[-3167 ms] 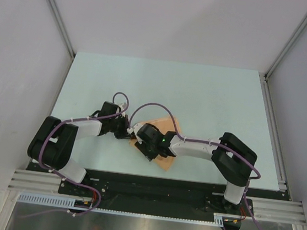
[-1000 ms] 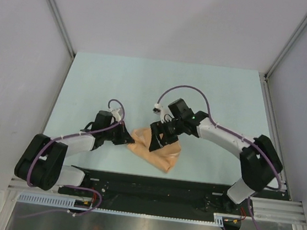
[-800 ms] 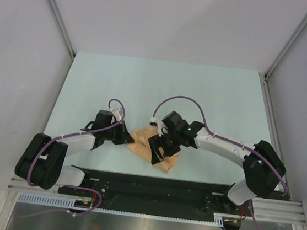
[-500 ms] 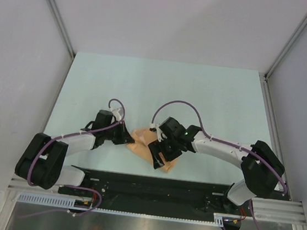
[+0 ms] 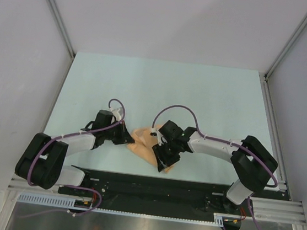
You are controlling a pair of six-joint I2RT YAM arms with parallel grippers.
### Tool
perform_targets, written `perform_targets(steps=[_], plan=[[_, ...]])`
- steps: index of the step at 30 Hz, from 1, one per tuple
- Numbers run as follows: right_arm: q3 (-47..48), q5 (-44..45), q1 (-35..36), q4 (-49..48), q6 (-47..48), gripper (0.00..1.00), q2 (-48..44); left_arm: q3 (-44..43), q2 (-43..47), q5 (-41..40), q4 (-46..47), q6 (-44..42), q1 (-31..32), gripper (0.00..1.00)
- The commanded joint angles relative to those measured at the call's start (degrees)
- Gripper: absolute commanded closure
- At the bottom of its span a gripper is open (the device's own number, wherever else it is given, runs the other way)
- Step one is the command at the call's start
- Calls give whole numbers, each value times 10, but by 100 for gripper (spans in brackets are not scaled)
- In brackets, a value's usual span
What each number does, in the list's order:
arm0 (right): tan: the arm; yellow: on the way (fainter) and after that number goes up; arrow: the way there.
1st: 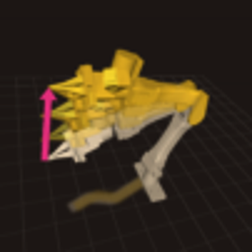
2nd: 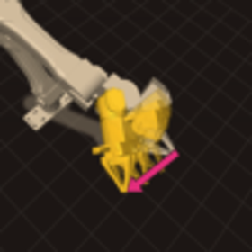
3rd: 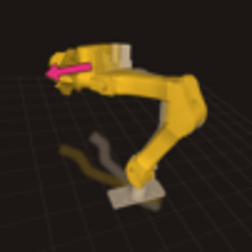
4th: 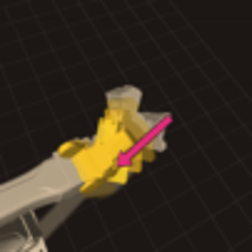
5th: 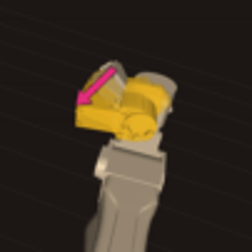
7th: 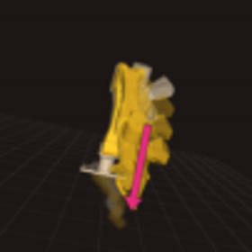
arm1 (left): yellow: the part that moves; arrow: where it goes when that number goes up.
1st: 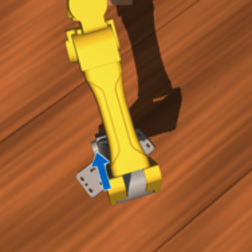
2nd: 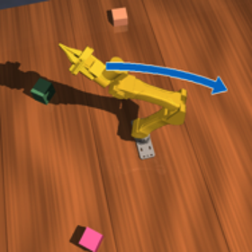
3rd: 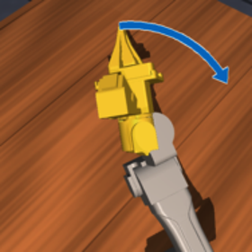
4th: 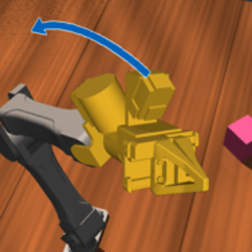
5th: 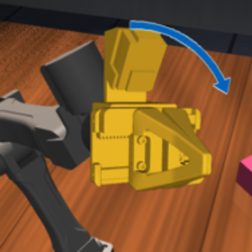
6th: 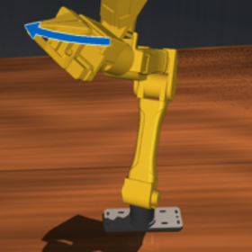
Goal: Fold the napkin, place the utensils inside, and roll it up
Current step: Roll the napkin with the utensil
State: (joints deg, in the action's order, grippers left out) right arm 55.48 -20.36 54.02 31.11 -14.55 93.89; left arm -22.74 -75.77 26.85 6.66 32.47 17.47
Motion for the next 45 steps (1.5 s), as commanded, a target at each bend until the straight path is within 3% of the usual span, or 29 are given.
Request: perform_targets(steps=[1, 4, 8, 15, 21, 27, 32, 34, 37, 45], plan=[[8, -42, -8, 2, -3, 61, 9, -10, -10, -17, -19, -21, 3, 100], [10, -71, -22, 12, -11, 75, 15, -10, -13, -19, -20, -21, 2, 100], [-8, -131, -49, 3, -13, 75, 36, -12, -19, -18, -21, -21, 3, 100], [-36, -127, -77, -15, -19, 71, 80, -16, -30, -34, -39, -24, 3, 100], [-35, -117, -89, 3, -21, 58, 62, -20, -38, -29, -39, -24, 3, 100], [56, -86, -83, 111, 3, 33, 15, -26, -47, -23, -40, -24, 3, 100], [151, 35, -47, 150, 23, 28, -4, -31, -51, -22, -45, -25, 3, 100], [169, 123, -10, 120, 31, 28, -5, -34, -54, -22, -48, -26, 3, 100], [162, 187, 39, 46, 57, 28, -5, -37, -59, -24, -52, -26, 3, 100], [148, 211, 99, -101, 101, 34, 46, -47, -64, -27, -62, -27, 3, 100]])
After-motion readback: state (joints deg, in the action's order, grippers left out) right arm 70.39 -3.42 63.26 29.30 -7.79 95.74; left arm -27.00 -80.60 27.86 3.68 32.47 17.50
